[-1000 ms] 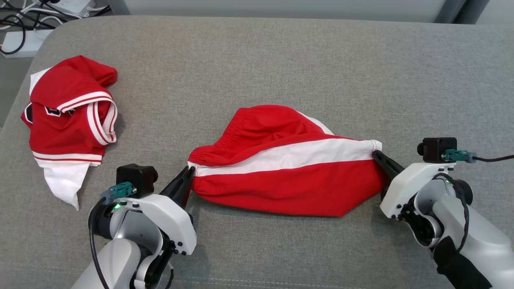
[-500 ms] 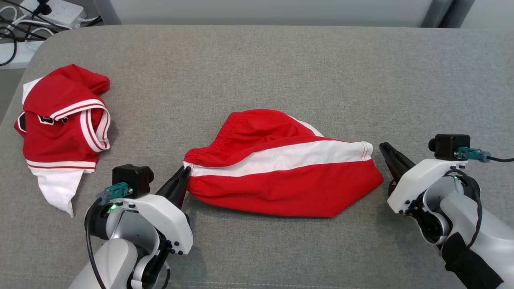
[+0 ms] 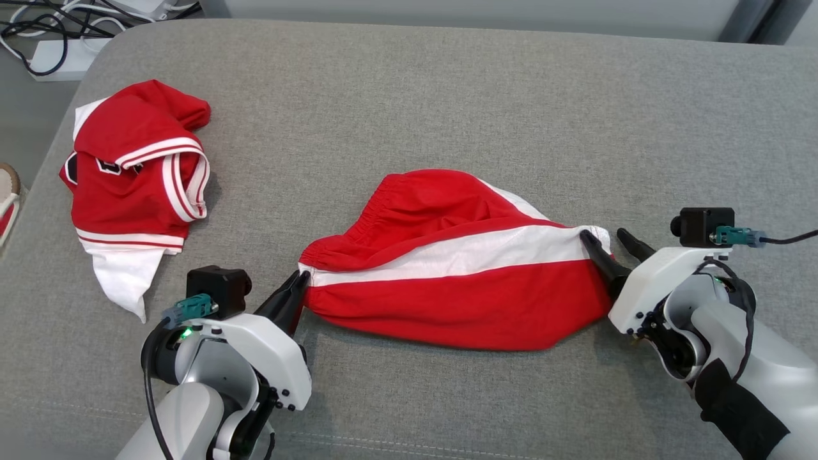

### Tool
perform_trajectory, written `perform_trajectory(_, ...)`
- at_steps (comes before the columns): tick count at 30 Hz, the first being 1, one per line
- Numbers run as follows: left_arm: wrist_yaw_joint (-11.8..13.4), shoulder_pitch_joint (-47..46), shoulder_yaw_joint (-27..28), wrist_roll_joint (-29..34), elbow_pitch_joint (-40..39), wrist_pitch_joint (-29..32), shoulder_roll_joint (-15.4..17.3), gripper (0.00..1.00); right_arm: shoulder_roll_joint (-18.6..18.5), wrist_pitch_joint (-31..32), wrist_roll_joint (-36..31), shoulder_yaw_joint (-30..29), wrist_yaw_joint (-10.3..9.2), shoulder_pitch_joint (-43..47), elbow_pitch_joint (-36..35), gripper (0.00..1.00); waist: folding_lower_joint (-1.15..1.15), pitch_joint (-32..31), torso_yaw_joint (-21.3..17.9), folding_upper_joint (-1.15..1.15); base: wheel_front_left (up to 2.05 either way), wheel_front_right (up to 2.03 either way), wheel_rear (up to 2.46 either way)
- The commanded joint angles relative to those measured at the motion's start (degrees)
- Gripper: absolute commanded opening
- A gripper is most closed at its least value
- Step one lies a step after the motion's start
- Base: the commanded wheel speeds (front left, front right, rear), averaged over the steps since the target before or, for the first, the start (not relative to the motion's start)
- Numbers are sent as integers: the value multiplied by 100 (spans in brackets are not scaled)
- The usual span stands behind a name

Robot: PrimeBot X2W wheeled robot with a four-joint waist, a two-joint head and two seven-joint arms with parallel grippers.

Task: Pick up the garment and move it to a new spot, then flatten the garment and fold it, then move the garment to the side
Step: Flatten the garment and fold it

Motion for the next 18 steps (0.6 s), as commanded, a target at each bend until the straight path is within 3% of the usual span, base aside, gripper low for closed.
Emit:
perform_trajectory(1, -14, -258, 198, -49, -120, -58, 107, 0, -7, 47, 86, 66, 19, -37, 29, 87, 0, 15, 37, 0, 0, 0, 0)
perform_trajectory(2, -16, -268, 191, -49, -115, -62, 101, 0, 1, 97, 125, 101, 19, -52, 70, 46, 0, 20, 50, 0, 0, 0, 0)
perform_trajectory(3, -19, -276, 188, -53, -112, -67, 96, 0, 8, 149, 158, 140, 19, -60, 106, 36, 0, 23, 60, 0, 0, 0, 0)
perform_trajectory(5, -13, -292, 195, -58, -110, -83, 93, 0, 15, 224, 205, 230, 19, -78, 128, 0, 0, 36, 63, 0, 0, 0, 0)
perform_trajectory(18, 77, -223, 352, -115, -94, -300, 159, 0, -367, -333, 353, 529, 19, -207, -371, 0, 0, -250, -244, 0, 0, 0, 0)
